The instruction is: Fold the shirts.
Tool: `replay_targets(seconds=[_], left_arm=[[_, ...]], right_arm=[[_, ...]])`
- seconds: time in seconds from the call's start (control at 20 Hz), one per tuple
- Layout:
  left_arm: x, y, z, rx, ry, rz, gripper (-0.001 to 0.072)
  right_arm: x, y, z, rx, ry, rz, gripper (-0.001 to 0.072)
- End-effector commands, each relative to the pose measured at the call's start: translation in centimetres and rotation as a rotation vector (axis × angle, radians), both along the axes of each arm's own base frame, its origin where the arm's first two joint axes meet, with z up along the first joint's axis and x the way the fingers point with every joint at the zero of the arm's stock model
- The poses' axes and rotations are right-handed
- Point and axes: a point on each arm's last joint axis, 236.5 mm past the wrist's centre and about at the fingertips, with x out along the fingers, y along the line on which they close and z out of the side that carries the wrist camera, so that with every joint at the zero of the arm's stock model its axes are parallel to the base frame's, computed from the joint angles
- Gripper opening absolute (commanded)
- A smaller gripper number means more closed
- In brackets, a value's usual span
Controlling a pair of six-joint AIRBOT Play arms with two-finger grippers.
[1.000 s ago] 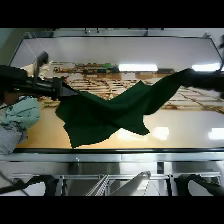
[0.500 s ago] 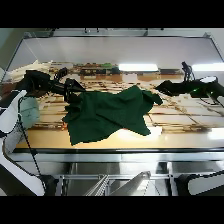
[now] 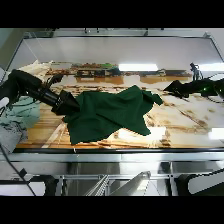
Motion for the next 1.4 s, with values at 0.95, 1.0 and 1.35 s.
replay_targets(seconds=[0.95,1.0,1.35], left_arm=[[-9.5,0.1,-13.3,0.311,0.199,-0.084,0.0016],[-8.9,0.1,-13.1,0.311,0.185,-0.081,0.0016],[-7.5,0.0,-9.6,0.285,0.098,-0.103,0.0017]], right_arm=[[-4.0,3.1,-1.5,0.098,0.162,0.13,0.046],[-4.2,3.0,-1.4,0.104,0.167,0.13,0.046],[-6.4,2.5,-0.2,0.172,0.239,0.154,0.0458]])
